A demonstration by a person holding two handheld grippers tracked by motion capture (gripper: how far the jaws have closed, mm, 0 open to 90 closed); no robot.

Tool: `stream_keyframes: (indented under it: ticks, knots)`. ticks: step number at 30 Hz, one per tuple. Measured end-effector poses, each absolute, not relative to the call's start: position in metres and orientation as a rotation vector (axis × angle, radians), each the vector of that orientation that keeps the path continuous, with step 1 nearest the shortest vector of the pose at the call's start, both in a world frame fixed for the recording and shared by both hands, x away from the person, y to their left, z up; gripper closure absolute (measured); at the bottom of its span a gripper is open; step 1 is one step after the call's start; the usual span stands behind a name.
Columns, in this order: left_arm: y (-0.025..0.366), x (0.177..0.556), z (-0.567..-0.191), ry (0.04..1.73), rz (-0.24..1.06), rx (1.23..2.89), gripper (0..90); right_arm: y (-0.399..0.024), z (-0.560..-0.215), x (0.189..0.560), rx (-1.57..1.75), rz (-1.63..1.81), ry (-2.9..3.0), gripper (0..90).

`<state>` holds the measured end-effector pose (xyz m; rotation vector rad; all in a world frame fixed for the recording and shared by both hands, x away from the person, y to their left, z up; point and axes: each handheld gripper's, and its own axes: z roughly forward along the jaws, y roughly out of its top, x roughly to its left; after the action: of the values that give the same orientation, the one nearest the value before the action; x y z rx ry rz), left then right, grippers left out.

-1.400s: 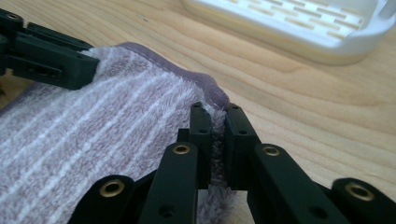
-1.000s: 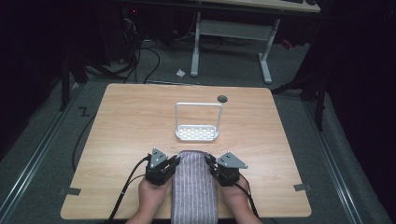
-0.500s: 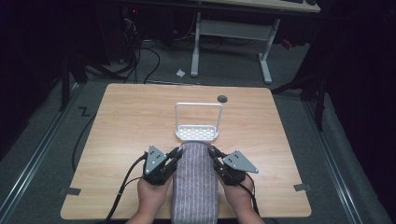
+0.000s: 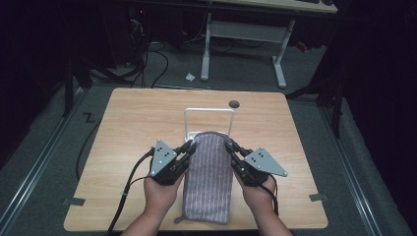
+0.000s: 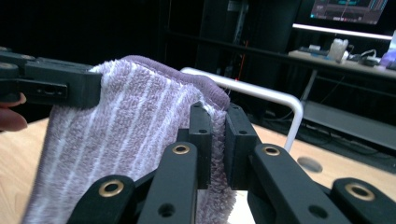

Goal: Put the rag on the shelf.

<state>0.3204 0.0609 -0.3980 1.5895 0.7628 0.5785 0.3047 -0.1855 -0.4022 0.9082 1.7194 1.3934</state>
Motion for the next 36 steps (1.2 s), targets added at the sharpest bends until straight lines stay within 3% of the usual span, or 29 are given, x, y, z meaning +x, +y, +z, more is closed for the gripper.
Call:
stream_keyframes:
  ticks: [17, 28, 36]
  knots:
    - [0.056, 0.363, -0.343, 0.704, 0.677, 1.537, 82.1, -0.185, -0.345, 0.340, 0.896, 1.432, 1.637, 83.8]
    - [0.057, 0.393, -0.339, 0.699, 0.656, 1.535, 82.1, -0.189, -0.334, 0.366, 0.937, 1.423, 1.612, 83.8]
    - [0.055, 0.430, -0.343, 0.758, 0.651, 1.548, 82.0, -0.190, -0.329, 0.407, 0.980, 1.404, 1.613, 83.9]
